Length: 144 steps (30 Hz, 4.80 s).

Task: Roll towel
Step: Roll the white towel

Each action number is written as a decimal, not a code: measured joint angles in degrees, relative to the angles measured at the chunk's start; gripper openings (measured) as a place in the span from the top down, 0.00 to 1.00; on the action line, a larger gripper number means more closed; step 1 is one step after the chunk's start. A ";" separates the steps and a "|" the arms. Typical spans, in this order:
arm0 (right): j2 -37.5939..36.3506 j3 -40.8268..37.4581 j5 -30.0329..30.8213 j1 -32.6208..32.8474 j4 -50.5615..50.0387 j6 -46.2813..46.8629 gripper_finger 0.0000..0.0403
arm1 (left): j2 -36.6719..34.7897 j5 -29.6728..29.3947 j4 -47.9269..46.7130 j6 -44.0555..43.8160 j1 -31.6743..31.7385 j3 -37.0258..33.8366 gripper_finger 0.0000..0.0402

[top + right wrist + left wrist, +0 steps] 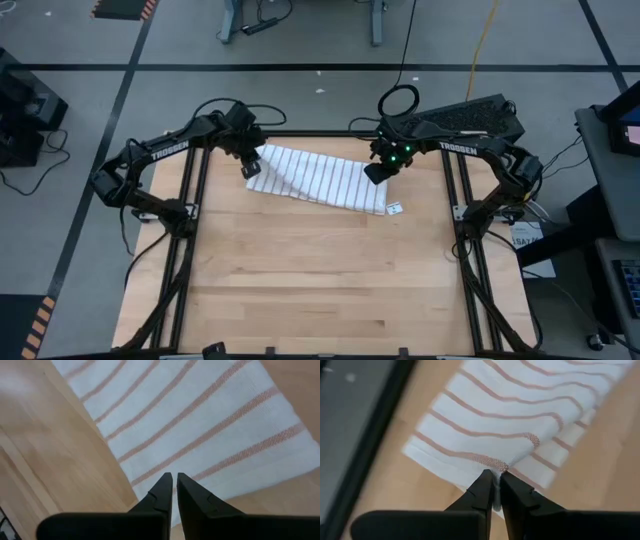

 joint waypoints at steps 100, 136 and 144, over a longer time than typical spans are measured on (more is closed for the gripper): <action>0.00 0.04 1.44 0.11 -0.33 -1.92 0.96 | 18.51 -0.90 -1.03 -30.86 7.08 8.17 0.99; -0.02 0.04 1.53 5.27 5.38 2.99 0.96 | -2.95 -1.27 12.53 -50.12 -14.23 -18.95 0.99; 0.00 0.04 -3.77 5.70 5.54 1.41 0.96 | -9.56 -5.41 9.77 -62.02 -20.01 -21.70 0.99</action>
